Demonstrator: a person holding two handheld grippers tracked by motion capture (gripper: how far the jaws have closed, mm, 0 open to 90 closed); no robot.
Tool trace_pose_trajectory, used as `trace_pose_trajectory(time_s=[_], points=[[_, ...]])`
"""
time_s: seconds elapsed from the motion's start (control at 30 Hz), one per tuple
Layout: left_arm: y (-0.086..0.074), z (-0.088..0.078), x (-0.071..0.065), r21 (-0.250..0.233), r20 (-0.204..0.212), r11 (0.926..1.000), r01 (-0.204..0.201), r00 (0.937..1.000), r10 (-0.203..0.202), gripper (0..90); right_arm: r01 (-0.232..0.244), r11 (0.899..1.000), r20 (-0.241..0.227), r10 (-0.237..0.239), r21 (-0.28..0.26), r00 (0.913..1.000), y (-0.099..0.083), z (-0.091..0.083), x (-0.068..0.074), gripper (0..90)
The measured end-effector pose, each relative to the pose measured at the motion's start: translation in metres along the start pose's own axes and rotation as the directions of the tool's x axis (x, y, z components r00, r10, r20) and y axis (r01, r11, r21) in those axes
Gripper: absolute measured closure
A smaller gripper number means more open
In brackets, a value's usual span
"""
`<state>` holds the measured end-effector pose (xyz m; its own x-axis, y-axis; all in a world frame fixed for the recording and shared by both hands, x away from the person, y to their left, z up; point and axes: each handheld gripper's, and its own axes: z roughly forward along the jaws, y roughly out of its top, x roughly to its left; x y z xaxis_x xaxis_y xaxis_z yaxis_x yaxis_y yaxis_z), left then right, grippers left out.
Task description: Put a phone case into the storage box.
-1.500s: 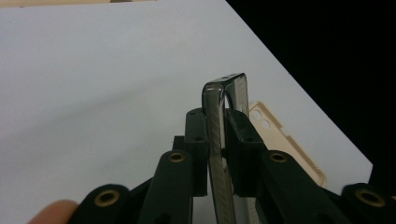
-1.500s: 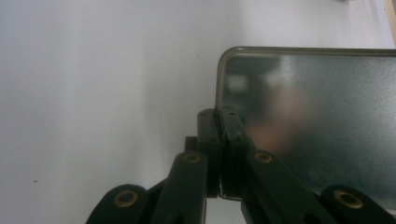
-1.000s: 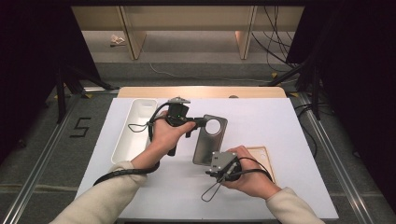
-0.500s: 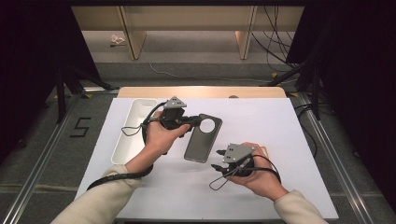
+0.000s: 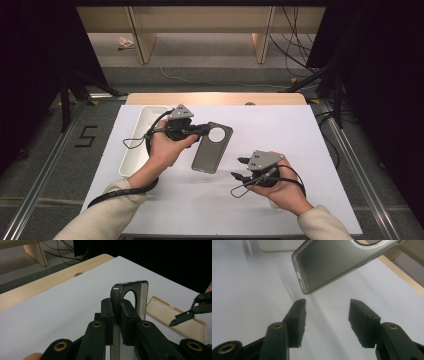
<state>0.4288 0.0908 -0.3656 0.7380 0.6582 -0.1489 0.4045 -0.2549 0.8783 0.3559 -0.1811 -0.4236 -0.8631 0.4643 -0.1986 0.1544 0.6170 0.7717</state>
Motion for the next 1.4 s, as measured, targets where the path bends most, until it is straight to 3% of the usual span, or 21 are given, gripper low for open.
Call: trace_pose_trajectory(time_s=[0.3, 0.6, 0.87, 1.4], points=[[0.003, -0.012, 0.005, -0.051, -0.014, 0.9986, 0.015, 0.9998, -0.016, 82.2, -0.066, 0.997, -0.007, 0.065, -0.036, 0.9978, -0.004, -0.002, -0.004, 40.2], [0.005, -0.021, 0.009, -0.086, -0.022, 0.9957, 0.033, 0.9992, -0.035, 82.3, -0.139, 0.987, -0.009, 0.139, -0.078, 0.9903, -0.009, -0.004, -0.006, 31.0], [0.006, -0.028, 0.014, -0.11, -0.031, 0.9933, 0.036, 0.9987, -0.039, 82.3, -0.173, 0.98, -0.008, 0.173, -0.095, 0.9849, -0.013, -0.006, -0.006, 28.4], [0.011, -0.042, 0.023, -0.147, -0.051, 0.9884, 0.039, 0.9976, -0.047, 82.2, -0.197, 0.975, 0.017, 0.2, -0.106, 0.9797, -0.016, -0.006, -0.009, 26.0]])
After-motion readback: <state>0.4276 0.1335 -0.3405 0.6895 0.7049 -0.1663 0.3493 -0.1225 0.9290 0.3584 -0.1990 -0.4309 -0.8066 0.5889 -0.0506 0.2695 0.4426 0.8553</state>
